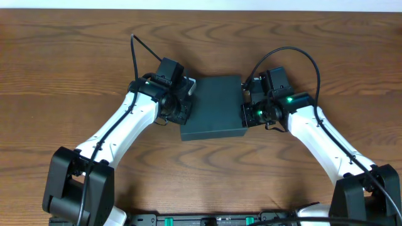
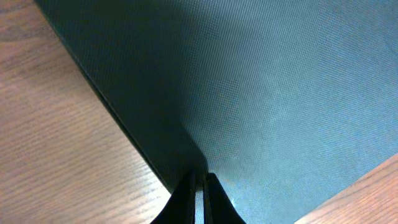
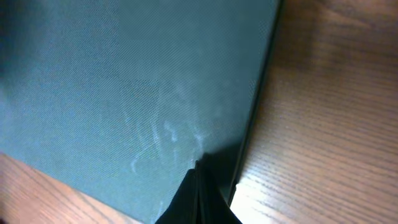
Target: Pack container
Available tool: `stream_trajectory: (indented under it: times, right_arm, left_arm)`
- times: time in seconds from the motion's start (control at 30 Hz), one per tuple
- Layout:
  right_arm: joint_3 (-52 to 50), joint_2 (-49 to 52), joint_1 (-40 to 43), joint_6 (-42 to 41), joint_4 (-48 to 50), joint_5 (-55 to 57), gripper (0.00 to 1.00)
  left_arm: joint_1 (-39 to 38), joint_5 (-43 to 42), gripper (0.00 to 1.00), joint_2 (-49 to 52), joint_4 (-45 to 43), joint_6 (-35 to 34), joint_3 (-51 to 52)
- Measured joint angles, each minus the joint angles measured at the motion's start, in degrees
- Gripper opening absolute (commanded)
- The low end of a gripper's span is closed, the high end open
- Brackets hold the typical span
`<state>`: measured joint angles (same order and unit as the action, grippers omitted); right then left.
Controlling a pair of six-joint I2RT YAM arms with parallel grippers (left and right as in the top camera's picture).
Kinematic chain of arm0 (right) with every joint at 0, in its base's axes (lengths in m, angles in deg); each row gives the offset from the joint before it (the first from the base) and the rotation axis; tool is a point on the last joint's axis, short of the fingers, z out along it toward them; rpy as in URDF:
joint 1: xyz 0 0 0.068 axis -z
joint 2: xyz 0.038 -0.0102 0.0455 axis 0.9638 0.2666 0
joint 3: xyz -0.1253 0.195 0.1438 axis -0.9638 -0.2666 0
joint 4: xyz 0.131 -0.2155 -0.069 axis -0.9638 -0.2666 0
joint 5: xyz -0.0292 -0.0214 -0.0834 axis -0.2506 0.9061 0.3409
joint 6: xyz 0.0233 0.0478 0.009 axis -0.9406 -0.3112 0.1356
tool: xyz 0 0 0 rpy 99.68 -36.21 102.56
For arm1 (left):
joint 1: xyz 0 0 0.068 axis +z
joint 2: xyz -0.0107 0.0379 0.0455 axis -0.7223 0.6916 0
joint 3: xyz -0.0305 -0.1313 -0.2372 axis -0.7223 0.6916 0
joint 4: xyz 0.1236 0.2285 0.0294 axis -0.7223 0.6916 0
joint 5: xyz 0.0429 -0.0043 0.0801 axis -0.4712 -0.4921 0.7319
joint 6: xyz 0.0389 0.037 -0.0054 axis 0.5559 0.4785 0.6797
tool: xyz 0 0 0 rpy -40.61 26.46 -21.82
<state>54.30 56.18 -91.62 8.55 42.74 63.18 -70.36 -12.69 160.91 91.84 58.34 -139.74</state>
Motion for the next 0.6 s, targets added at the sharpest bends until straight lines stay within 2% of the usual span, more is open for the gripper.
stream_trajectory:
  times: [0.13, 0.3, 0.43, 0.53, 0.6]
  right_arm:
    - [1.1, -2.0, -0.1, -0.1, -2.2, -0.1, 0.01]
    - [9.6, -9.9, -0.1, 1.7, -2.1, 4.9, 0.01]
    - [18.7, -18.1, -0.1, 5.0, -1.7, 14.7, 0.01]
    - [23.8, -24.0, -0.1, 8.5, -1.7, 22.8, 0.01]
    - [25.7, -27.7, -0.1, 11.5, -2.6, 27.5, 0.01]
  left_arm:
    - [0.0, 0.5, 0.06, -1.4, 4.7, -0.9, -1.9]
    - [0.4, 3.3, 0.08, -10.7, 7.0, -1.4, -10.0]
    - [2.4, 8.8, 0.16, -23.1, 7.0, -1.8, -16.6]
    - [4.6, 13.2, 0.33, -31.9, 7.0, -1.9, -18.6]
    - [6.3, 16.4, 0.37, -37.9, 7.7, -1.8, -18.9]
